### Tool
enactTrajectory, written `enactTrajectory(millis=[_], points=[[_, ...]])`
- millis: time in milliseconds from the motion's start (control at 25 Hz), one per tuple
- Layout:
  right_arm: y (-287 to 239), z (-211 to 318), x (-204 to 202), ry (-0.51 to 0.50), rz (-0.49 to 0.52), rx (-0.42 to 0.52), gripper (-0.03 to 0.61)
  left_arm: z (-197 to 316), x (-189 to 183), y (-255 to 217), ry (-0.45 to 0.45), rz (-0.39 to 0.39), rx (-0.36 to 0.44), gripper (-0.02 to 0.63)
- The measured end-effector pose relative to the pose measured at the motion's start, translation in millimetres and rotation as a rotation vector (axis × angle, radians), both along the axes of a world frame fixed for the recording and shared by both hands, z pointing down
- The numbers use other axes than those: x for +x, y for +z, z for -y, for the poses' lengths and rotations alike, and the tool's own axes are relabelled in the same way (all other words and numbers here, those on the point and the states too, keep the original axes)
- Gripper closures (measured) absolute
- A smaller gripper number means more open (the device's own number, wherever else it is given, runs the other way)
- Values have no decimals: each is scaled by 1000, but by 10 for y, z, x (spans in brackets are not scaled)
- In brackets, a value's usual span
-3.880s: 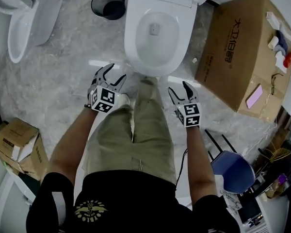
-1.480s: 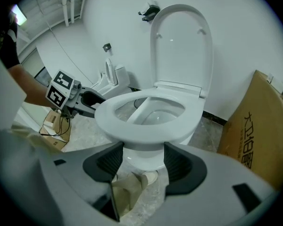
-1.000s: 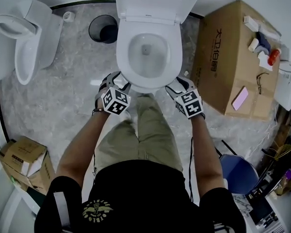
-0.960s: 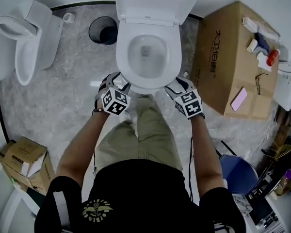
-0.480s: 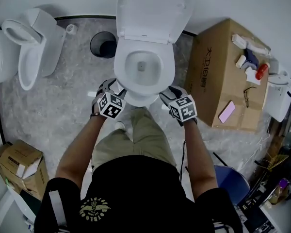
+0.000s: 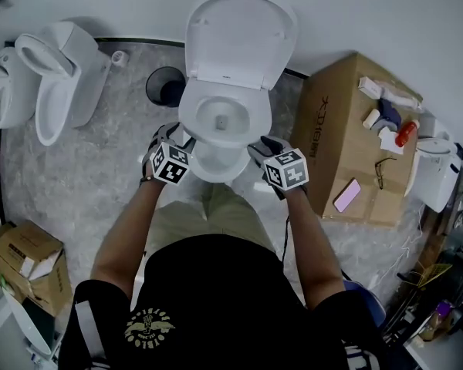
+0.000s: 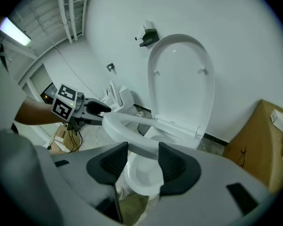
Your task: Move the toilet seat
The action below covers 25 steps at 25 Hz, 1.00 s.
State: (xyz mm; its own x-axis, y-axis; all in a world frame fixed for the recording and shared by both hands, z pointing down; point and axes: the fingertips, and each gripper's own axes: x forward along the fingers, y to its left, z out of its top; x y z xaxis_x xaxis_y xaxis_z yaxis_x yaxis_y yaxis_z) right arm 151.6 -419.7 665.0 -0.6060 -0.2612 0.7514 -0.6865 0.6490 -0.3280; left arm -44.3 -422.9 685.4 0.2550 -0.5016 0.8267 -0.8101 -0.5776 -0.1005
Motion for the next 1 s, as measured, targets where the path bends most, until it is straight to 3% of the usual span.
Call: enactTrajectory(millis=[240, 480, 1000], points=[[-209, 305, -20, 5, 34, 30, 367, 291, -10, -190, -58, -28, 34, 361], [-384, 547, -59, 45, 60, 60, 393, 560, -19, -349, -55, -40, 55, 362], [-645, 1110, -99, 126, 84, 57, 423, 1160, 21, -566, 36, -98, 26, 364]])
